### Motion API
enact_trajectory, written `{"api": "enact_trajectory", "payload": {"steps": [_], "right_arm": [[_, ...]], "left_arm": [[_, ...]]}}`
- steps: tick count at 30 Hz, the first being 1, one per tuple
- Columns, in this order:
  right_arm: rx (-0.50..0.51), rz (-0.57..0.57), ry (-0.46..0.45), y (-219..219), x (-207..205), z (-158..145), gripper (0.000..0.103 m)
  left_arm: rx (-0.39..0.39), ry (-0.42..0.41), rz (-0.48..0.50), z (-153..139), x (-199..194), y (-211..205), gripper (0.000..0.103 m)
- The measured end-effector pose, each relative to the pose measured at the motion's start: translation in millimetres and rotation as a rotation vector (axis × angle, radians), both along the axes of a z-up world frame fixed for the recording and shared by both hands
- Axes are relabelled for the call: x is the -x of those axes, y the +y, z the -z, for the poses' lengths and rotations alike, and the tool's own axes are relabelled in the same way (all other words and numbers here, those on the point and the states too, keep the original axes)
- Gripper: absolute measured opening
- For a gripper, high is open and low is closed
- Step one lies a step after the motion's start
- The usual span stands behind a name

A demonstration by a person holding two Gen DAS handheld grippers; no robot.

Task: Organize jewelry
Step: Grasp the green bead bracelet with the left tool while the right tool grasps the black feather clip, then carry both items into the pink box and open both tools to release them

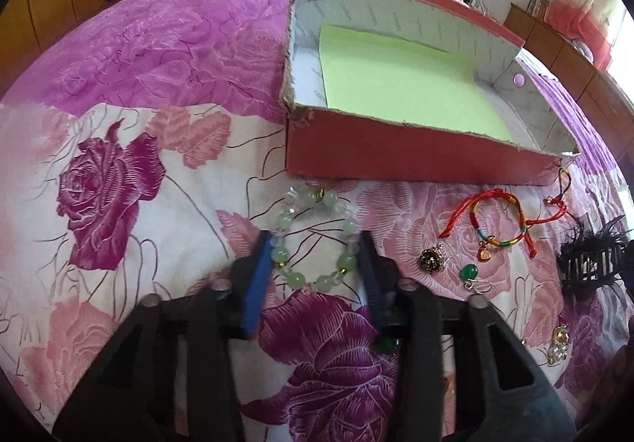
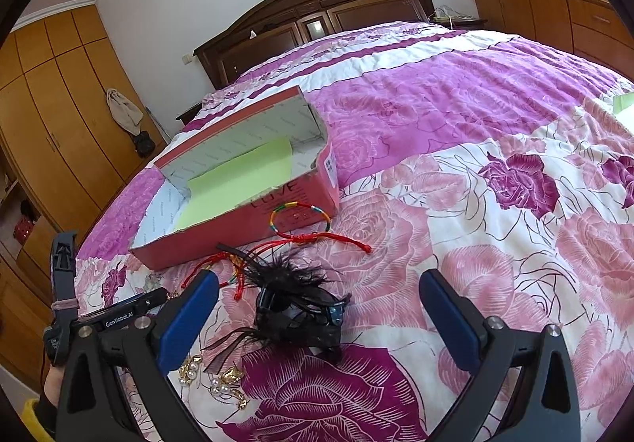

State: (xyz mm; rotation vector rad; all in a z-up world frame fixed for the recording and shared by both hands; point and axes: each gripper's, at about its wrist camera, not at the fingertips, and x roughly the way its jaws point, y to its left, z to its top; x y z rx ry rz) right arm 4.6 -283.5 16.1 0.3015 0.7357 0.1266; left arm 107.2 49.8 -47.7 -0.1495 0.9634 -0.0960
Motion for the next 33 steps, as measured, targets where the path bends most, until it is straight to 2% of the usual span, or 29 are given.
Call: {"api": "enact_trajectory", "payload": {"steps": [2, 6, 8, 11, 18, 20, 23, 33], "right_arm": [[0.006, -0.005, 0.000, -0.4, -0.3, -0.1, 0.103], [0.028, -0.031, -0.002, 5.7, 2.7, -1.9, 0.103], [0.039, -0.044, 0.003, 9.6, 4.1, -3.1, 0.100], [0.050, -0.063, 0.027, 15.6, 2.2, -0.8, 0.090], [-0.009, -0.087, 0.132, 17.2, -11.7, 18.1, 0.052], [-0.040, -0.090, 0.154, 15.0, -12.8, 22.8, 0.051], [-0.054, -0.095, 0.139, 13.3, -9.7, 21.3, 0.048], [-0.041, -0.150, 0.030, 23.3, 8.3, -6.4, 0.048]], "left_arm": [[0.010, -0.011, 0.000, -2.9, 5.2, 2.3, 0.020], [0.023, -0.039, 0.004, -11.4, 16.1, 5.6, 0.015], [0.028, -0.055, 0.010, -14.5, 21.1, 7.4, 0.014], [0.031, -0.080, 0.018, -20.6, 27.7, 6.2, 0.014], [0.038, -0.123, 0.037, -30.6, 36.8, 7.2, 0.014], [0.038, -0.134, 0.042, -34.4, 37.1, 5.9, 0.014], [0.039, -0.153, 0.046, -40.0, 40.6, 4.1, 0.013], [0.034, -0.224, 0.059, -63.8, 54.1, -1.0, 0.013]]}}
